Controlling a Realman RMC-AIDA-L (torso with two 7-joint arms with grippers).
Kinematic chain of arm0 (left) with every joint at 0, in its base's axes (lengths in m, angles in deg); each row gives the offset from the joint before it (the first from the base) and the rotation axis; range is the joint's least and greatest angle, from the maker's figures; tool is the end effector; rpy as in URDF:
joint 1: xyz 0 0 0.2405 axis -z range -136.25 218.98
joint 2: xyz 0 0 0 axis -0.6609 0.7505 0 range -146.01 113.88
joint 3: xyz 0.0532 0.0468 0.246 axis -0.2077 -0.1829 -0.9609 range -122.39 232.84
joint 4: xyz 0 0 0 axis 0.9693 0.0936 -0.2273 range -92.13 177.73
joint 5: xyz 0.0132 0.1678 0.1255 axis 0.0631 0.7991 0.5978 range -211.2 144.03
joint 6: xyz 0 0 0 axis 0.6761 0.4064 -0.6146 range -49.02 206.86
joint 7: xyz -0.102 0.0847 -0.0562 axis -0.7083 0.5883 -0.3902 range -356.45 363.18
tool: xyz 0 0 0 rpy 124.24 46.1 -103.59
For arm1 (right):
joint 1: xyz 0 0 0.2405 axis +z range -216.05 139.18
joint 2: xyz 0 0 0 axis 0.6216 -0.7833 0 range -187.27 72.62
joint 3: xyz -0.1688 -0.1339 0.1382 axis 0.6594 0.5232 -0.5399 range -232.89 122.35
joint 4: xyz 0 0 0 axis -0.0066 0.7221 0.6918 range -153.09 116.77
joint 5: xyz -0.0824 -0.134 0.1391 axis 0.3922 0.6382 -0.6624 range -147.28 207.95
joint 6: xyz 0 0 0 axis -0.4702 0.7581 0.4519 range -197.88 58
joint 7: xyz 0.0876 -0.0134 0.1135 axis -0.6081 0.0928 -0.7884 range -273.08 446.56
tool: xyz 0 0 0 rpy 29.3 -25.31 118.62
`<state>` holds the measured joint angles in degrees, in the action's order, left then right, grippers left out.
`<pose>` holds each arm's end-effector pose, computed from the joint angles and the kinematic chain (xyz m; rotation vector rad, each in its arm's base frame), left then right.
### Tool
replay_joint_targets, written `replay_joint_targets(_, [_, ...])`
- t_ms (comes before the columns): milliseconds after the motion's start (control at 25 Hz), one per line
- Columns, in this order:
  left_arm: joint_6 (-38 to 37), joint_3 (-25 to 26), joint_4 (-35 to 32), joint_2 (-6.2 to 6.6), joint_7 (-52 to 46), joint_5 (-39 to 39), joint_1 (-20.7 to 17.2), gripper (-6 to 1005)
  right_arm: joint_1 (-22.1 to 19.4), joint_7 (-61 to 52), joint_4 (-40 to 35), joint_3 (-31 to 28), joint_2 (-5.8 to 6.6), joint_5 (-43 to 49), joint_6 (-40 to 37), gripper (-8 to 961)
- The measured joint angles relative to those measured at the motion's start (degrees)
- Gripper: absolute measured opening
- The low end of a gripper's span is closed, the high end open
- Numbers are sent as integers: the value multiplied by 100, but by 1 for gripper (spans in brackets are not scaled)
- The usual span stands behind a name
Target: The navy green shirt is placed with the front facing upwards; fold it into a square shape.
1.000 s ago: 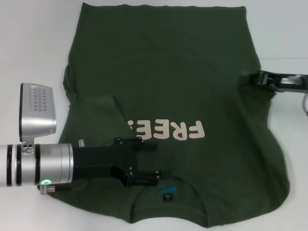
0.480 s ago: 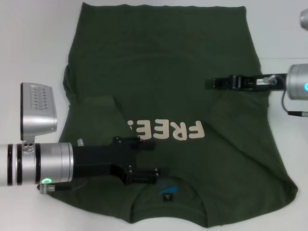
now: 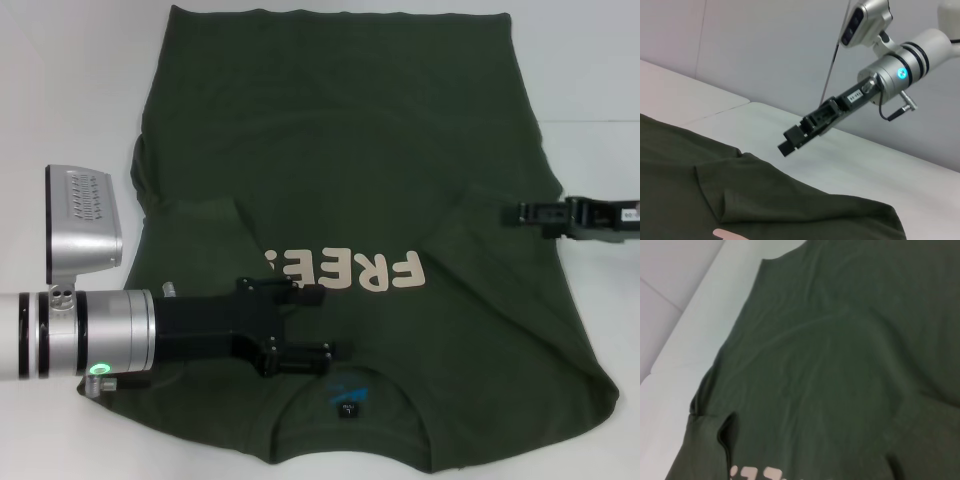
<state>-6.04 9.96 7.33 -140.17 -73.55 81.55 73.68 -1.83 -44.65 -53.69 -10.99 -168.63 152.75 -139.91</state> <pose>-0.2345 0.3233 -0.0545 -2.8364 -0.5794 -0.6909 0.2897 0.3969 0.0424 -2.1693 1.6044 0.4662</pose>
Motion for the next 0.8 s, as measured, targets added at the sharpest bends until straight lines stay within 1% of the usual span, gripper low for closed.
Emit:
replay_joint_targets(80, [0, 2, -2, 0, -33, -15, 1, 839, -98, 16, -4, -85, -1, -7, -5, 801])
replay_joint_targets(240, [-1, 11, -30, 0, -179, -101, -27, 839, -231, 126, -6, -204, -50, -16, -24, 932])
replay_joint_targets(600, [-68, 26, -166, 15, -470, -141, -77, 840, -396, 410, 48, -498, -87, -23, -334, 934])
replay_joint_targets(800, [-73, 27, -208, 17, -585, -142, -85, 839, -502, 491, 12, -746, -64, -26, -586, 933])
